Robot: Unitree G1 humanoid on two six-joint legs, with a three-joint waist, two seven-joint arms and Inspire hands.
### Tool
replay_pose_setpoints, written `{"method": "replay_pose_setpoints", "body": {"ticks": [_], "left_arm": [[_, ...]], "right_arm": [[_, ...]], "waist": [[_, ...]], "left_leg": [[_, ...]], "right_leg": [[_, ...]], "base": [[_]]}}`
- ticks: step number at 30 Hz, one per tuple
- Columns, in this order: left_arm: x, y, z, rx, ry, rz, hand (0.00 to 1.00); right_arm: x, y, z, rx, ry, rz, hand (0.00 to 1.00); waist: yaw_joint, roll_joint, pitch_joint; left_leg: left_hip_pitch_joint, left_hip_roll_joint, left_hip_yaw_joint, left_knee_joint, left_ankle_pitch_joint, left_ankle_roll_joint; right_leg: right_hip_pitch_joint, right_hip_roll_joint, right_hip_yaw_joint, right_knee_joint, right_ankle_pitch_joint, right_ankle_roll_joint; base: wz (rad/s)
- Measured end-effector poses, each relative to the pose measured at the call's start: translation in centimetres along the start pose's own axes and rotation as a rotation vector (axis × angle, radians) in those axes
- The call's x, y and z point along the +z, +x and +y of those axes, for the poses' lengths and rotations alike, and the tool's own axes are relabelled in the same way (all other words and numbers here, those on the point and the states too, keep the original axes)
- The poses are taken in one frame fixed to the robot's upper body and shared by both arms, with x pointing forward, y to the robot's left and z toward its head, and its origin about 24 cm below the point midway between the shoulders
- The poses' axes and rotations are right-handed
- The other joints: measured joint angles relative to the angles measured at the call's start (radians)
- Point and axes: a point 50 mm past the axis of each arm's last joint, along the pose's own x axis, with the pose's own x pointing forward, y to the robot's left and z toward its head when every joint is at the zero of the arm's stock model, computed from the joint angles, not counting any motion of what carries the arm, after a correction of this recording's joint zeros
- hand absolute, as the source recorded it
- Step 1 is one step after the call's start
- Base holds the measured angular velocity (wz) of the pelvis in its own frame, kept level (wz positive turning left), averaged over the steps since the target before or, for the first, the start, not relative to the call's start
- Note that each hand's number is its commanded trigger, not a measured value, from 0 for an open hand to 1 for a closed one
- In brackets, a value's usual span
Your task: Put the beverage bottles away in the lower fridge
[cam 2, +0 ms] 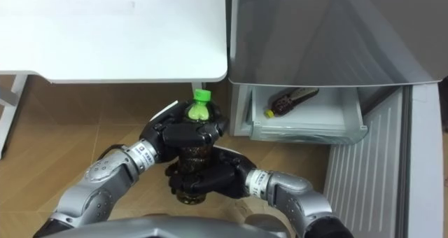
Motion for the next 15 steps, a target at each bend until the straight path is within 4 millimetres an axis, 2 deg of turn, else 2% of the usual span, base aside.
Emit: {"method": "replay_pose_setpoints", "body": {"ticks": [6,7,8,9,10,15], "left_arm": [[0.17,0.16,-0.04,0.006,-0.010,-0.012,1.00],[0.22,0.18,-0.02,0.008,-0.009,-0.012,0.91],[0.23,0.20,-0.01,0.011,-0.009,-0.013,0.69],[0.25,0.21,-0.01,0.012,-0.009,-0.013,0.56],[0.26,0.23,-0.01,0.013,-0.009,-0.014,0.00],[0.33,0.25,0.03,0.015,-0.006,-0.014,0.00]], "right_arm": [[-0.04,0.01,-0.02,-0.011,0.019,-0.013,1.00],[-0.03,0.01,-0.03,-0.013,0.020,-0.014,1.00],[-0.04,0.04,-0.01,-0.014,0.022,-0.015,1.00],[-0.04,0.05,-0.02,-0.016,0.023,-0.016,1.00],[-0.04,0.04,-0.02,-0.017,0.023,-0.016,1.00],[-0.08,-0.12,-0.15,-0.028,0.027,-0.019,1.00]], "waist": [[0.002,-0.001,0.0004],[0.002,-0.001,0.0005],[0.002,-0.001,0.0007],[0.000,-0.002,0.0014],[0.000,-0.002,0.0016],[0.000,-0.004,0.0031]], "left_leg": [[0.001,0.000,0.000,-0.001,0.000,0.000],[0.001,0.000,0.000,-0.001,0.000,0.000],[0.003,0.000,0.000,-0.002,0.000,0.000],[0.006,0.000,0.001,-0.002,0.000,0.000],[0.006,0.000,0.001,-0.002,0.000,0.000],[0.006,0.000,0.000,-0.003,0.000,0.000]], "right_leg": [[-0.001,0.000,0.001,-0.002,0.000,0.000],[-0.001,0.000,0.001,-0.002,0.000,0.000],[0.001,0.000,0.001,-0.002,0.000,0.000],[0.003,0.000,0.002,-0.002,0.000,0.000],[0.003,0.000,0.001,-0.002,0.000,0.000],[0.004,0.000,-0.001,-0.003,0.000,0.000]], "base": [[0.00],[0.00],[0.00],[0.00],[0.00],[0.00]]}}
